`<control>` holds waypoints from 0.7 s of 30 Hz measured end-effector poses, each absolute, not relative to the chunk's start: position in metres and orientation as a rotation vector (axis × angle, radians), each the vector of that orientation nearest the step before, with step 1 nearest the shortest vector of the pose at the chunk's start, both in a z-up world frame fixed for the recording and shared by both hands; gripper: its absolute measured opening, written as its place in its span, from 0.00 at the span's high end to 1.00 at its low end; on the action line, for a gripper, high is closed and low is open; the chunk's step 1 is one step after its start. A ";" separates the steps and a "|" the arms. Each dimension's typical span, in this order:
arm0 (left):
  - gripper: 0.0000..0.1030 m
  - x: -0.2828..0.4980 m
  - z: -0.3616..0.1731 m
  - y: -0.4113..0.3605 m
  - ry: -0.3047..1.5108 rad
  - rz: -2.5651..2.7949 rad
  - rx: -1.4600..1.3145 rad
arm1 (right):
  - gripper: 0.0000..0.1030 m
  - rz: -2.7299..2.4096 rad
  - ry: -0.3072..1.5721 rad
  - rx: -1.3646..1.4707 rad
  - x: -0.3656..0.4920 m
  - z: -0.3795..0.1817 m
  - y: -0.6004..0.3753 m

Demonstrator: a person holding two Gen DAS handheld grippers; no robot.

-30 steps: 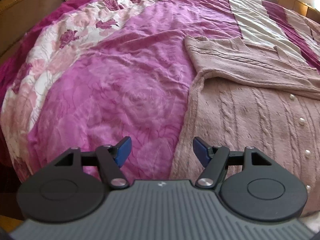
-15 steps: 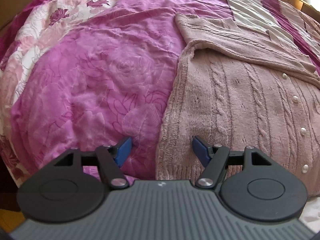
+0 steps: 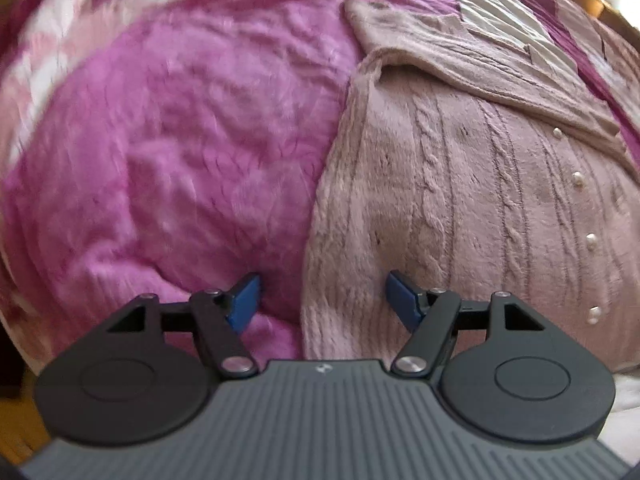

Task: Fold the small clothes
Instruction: 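Move both tools to the ribbed hem of the cardigan and grasp it, then lift the hem with both tools and fold it toward the collar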

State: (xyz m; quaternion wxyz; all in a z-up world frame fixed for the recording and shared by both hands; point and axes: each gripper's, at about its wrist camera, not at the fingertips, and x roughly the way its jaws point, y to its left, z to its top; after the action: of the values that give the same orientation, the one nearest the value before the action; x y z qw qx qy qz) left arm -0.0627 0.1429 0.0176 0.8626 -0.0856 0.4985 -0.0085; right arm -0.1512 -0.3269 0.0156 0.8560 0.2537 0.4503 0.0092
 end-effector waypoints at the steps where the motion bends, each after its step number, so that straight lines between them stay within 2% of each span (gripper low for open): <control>1: 0.32 -0.063 0.016 0.145 1.059 -0.023 -0.203 | 0.00 0.027 0.947 0.527 -0.151 0.015 -0.326; 7: 0.33 -0.065 0.014 0.140 1.084 -0.058 -0.180 | 0.00 0.052 0.951 0.458 -0.151 0.013 -0.319; 10: 0.33 -0.063 0.014 0.137 1.091 -0.061 -0.163 | 0.10 0.037 0.948 0.401 -0.151 0.015 -0.315; 11: 0.36 -0.062 0.014 0.136 1.094 -0.063 -0.155 | 0.16 0.031 0.947 0.372 -0.151 0.016 -0.313; 13: 0.49 -0.061 0.016 0.134 1.097 -0.081 -0.156 | 0.27 0.038 0.940 0.332 -0.152 0.019 -0.311; 14: 0.53 -0.061 0.017 0.134 1.098 -0.090 -0.158 | 0.35 0.045 0.935 0.322 -0.154 0.020 -0.310; 15: 0.59 -0.061 0.018 0.133 1.099 -0.100 -0.161 | 0.42 0.054 0.930 0.317 -0.154 0.021 -0.310; 16: 0.68 -0.061 0.019 0.132 1.100 -0.113 -0.166 | 0.45 0.061 0.925 0.319 -0.155 0.022 -0.310; 19: 0.83 -0.060 0.021 0.129 1.099 -0.132 -0.184 | 0.67 0.084 0.905 0.366 -0.157 0.025 -0.317; 21: 0.87 -0.061 0.025 0.129 1.085 -0.142 -0.204 | 0.86 0.098 0.887 0.406 -0.158 0.028 -0.324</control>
State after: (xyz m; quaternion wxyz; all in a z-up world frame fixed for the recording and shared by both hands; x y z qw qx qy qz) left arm -0.0605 0.1289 0.0252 0.8491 -0.0969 0.5149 -0.0675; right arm -0.1582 -0.3238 0.0284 0.8822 0.1951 0.4260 0.0471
